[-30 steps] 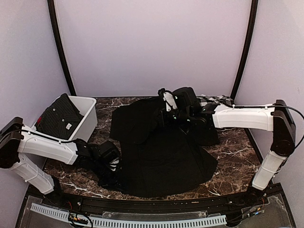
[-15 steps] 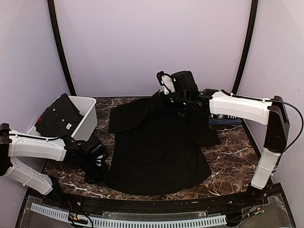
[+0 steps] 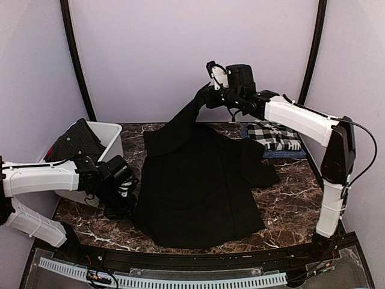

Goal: Fold and stack the long sleeve shirts
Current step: Pick up the shirt from the corner of the board, then fold the flattened shirt at the center of the board.

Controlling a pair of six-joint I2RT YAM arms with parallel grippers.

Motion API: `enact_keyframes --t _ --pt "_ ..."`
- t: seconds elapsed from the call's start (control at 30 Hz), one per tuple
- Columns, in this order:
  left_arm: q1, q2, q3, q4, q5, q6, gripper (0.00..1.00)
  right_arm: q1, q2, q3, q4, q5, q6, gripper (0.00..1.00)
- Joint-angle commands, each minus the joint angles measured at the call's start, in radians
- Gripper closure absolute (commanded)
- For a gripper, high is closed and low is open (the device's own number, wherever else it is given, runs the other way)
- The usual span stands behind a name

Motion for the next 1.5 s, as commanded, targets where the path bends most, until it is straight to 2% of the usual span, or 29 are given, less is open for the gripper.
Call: enact_keyframes --t 0.0,0.2,0.4,0.9,1.23,1.47 --pt "-0.019 0.037 0.119 -0.065 0.009 0.138 1.00 -0.022 0.036 0.112 0.010 0.058 -0.116 1.00" --pt "-0.102 0.147 0.225 -0.066 0.035 0.216 1.00 -0.043 0.010 0.102 0.024 0.111 -0.180 1.00" --pt "-0.152 0.234 0.294 -0.036 0.091 0.273 1.00 -0.070 -0.069 0.016 0.058 0.152 -0.196 1.00" --pt "-0.203 0.379 0.437 -0.042 0.154 0.380 1.00 -0.139 -0.241 -0.192 0.108 0.197 -0.182 1.00" --pt "-0.215 0.472 0.500 -0.054 0.194 0.430 1.00 -0.146 -0.254 -0.203 0.102 0.171 -0.167 1.00" --pt "-0.218 0.525 0.586 -0.059 0.228 0.449 1.00 -0.146 -0.229 -0.145 0.078 0.130 -0.157 1.00"
